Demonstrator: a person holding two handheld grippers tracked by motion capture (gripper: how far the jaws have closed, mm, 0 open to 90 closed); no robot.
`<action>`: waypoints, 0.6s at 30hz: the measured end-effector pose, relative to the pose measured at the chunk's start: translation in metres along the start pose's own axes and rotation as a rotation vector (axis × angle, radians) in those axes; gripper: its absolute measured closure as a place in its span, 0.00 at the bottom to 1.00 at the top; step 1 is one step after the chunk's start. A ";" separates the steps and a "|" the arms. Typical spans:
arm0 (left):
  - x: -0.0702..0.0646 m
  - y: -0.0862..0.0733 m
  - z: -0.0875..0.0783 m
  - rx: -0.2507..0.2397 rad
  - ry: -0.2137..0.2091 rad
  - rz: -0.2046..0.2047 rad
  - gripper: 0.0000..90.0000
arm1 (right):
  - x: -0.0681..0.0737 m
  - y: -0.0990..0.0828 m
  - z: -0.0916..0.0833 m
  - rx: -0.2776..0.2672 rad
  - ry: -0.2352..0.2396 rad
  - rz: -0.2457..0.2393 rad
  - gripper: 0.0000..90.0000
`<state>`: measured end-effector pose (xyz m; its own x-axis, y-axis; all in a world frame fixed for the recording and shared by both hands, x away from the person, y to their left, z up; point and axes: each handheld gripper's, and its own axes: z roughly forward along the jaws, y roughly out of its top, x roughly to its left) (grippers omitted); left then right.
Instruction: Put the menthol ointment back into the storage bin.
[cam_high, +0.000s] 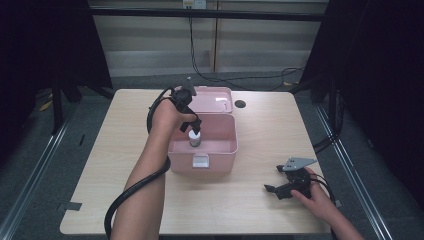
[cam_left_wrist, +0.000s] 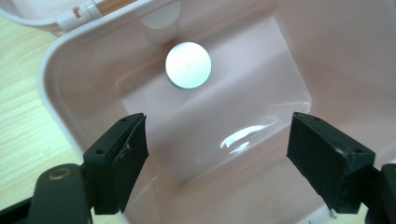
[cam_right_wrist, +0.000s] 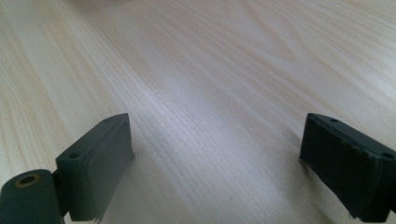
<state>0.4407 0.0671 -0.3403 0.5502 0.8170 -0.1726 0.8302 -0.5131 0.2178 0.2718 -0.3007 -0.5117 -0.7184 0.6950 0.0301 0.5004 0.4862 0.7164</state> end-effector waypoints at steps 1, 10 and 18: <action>0.000 -0.001 -0.002 0.000 0.004 -0.003 0.22 | 0.000 0.000 0.000 0.000 0.000 0.000 0.10; 0.002 -0.005 -0.016 -0.001 0.007 -0.002 0.22 | 0.000 0.000 0.000 0.000 0.000 0.000 0.10; 0.007 -0.011 -0.028 -0.013 0.000 -0.010 0.22 | 0.000 0.000 0.000 0.000 0.000 0.000 0.10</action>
<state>0.4327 0.0853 -0.3173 0.5420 0.8221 -0.1744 0.8344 -0.5017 0.2282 0.2718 -0.3007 -0.5117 -0.7184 0.6950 0.0298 0.5003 0.4863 0.7164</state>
